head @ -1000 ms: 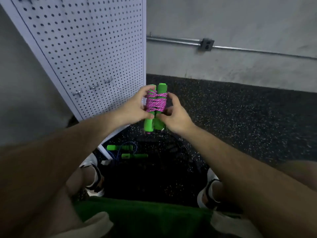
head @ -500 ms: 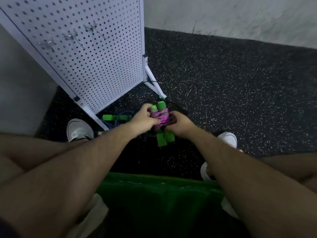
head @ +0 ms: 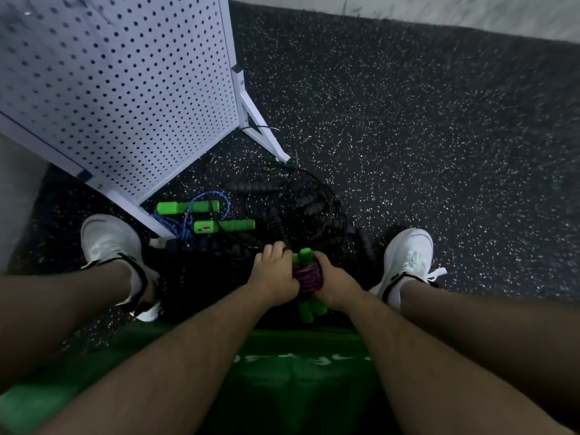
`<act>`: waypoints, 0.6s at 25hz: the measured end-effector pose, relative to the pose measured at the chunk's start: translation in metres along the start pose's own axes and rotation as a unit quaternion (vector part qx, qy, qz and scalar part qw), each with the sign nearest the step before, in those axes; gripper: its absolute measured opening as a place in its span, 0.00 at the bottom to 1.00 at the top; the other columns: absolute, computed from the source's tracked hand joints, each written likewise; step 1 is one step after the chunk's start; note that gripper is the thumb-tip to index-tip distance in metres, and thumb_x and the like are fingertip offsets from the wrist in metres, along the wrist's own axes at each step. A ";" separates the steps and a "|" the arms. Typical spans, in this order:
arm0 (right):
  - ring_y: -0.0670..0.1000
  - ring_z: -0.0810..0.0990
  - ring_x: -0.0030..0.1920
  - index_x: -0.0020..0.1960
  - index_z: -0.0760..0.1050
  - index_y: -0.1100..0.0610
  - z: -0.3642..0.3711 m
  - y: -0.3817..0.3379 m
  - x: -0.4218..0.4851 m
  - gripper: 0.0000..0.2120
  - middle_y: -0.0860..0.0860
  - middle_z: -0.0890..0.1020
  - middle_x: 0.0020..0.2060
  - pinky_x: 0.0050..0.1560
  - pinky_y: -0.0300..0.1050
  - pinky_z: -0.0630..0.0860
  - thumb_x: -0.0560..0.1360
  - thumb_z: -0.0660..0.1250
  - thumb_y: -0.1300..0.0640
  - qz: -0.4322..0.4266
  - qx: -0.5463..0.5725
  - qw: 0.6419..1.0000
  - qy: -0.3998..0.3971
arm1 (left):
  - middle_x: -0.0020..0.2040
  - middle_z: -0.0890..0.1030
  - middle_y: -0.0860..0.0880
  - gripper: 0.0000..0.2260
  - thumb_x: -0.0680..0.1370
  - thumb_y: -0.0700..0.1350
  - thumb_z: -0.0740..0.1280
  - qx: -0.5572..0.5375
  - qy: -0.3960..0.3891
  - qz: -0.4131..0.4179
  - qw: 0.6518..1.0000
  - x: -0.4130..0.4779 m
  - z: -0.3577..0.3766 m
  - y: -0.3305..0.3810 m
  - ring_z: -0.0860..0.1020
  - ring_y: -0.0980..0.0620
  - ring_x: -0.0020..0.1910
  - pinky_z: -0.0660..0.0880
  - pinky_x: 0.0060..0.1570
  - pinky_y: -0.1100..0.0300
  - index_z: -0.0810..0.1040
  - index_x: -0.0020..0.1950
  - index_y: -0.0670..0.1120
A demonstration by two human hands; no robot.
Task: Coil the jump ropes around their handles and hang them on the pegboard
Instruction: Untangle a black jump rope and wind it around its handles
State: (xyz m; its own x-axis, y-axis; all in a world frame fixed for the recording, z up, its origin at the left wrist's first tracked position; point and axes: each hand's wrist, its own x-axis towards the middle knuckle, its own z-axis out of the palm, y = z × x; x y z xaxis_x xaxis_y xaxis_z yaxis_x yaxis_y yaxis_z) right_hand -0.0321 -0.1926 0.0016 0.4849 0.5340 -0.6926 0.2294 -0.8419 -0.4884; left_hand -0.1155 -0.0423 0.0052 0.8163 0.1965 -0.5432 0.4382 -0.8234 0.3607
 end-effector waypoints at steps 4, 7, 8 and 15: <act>0.54 0.80 0.49 0.75 0.59 0.47 -0.010 0.002 0.010 0.31 0.53 0.82 0.55 0.47 0.48 0.77 0.76 0.65 0.43 0.026 -0.023 0.999 -0.034 | 0.65 0.69 0.47 0.19 0.76 0.48 0.63 -0.027 0.056 -0.017 0.998 0.014 -0.007 0.000 0.65 0.44 0.65 0.63 0.64 0.50 0.68 0.66 0.47; 0.53 0.79 0.48 0.72 0.66 0.50 -0.024 -0.003 0.028 0.25 0.51 0.80 0.53 0.45 0.47 0.76 0.75 0.62 0.49 0.025 -0.063 0.995 0.067 | 0.72 0.69 0.47 0.25 0.82 0.51 0.60 -0.014 0.046 -0.012 0.999 0.036 -0.012 0.003 0.63 0.44 0.70 0.61 0.67 0.48 0.63 0.77 0.47; 0.55 0.79 0.50 0.71 0.66 0.50 -0.028 -0.006 0.033 0.23 0.52 0.79 0.55 0.46 0.48 0.76 0.76 0.61 0.52 0.017 -0.069 0.992 0.105 | 0.71 0.71 0.47 0.24 0.83 0.53 0.59 -0.002 0.030 -0.011 0.999 0.044 -0.013 0.004 0.64 0.44 0.70 0.61 0.66 0.48 0.64 0.77 0.47; 0.58 0.77 0.51 0.71 0.67 0.49 -0.046 -0.011 0.060 0.17 0.53 0.69 0.63 0.46 0.54 0.78 0.83 0.59 0.53 -0.038 -0.055 0.972 0.225 | 0.53 0.75 0.50 0.11 0.86 0.46 0.56 -0.134 0.121 0.058 0.982 0.059 -0.032 0.014 0.76 0.47 0.49 0.71 0.51 0.50 0.77 0.59 0.46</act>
State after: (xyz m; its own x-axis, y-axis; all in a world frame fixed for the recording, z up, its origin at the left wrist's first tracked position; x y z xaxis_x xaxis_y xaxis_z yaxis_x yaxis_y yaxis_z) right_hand 0.0337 -0.1542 -0.0101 0.7771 0.5278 -0.3429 0.3555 -0.8177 -0.4528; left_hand -0.0490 -0.0253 0.0021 0.9175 0.2571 -0.3034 0.3946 -0.6839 0.6136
